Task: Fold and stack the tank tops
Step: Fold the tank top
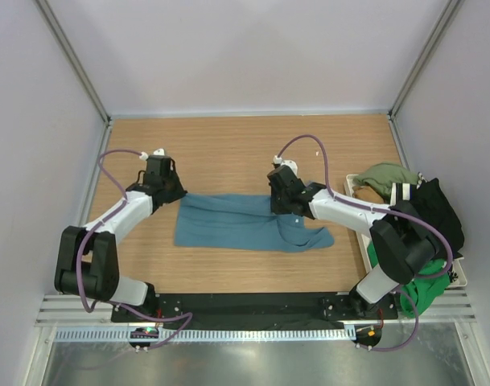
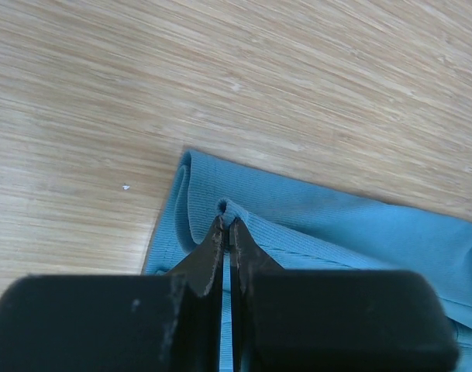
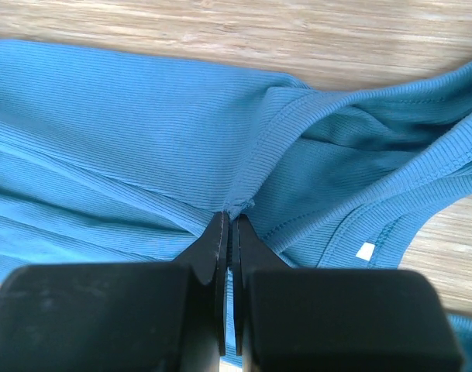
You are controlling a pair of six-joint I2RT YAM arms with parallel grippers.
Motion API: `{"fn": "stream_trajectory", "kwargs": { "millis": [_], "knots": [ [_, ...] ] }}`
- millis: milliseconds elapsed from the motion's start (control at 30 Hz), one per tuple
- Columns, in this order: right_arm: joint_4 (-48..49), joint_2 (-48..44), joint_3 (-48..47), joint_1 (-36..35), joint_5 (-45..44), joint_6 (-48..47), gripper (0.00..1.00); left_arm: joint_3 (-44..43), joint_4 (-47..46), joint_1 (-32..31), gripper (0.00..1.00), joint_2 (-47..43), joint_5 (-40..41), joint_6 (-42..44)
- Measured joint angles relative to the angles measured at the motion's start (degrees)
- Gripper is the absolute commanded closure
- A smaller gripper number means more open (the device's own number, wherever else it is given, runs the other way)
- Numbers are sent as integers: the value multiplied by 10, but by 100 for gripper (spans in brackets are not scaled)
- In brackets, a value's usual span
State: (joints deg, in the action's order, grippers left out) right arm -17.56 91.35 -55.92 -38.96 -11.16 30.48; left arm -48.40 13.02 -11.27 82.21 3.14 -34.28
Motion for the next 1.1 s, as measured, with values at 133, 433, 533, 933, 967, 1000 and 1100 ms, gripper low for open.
{"fn": "stream_trajectory", "kwargs": {
  "millis": [133, 433, 533, 933, 967, 1000, 1100],
  "knots": [
    [3, -5, 3, -7, -4, 1, 98, 10, -2, 0, 100, -4, -2, -1],
    [23, -10, 44, -30, -12, 19, 92, 52, -4, 0, 100, -5, -4, -18],
    [32, -10, 67, -37, -17, 33, 83, 76, -4, 0, 97, -8, -3, -31],
    [57, -93, 127, -46, -56, 67, 44, 126, -3, -2, 45, -93, 11, -60],
    [57, -101, 126, -46, -60, 67, 44, 126, -3, -3, 42, -102, 12, -61],
    [57, -107, 126, -46, -63, 67, 44, 125, -2, -3, 40, -111, 14, -60],
    [50, -113, 120, -46, -74, 66, 44, 125, 2, -3, 34, -128, 21, -60]
  ]
}}
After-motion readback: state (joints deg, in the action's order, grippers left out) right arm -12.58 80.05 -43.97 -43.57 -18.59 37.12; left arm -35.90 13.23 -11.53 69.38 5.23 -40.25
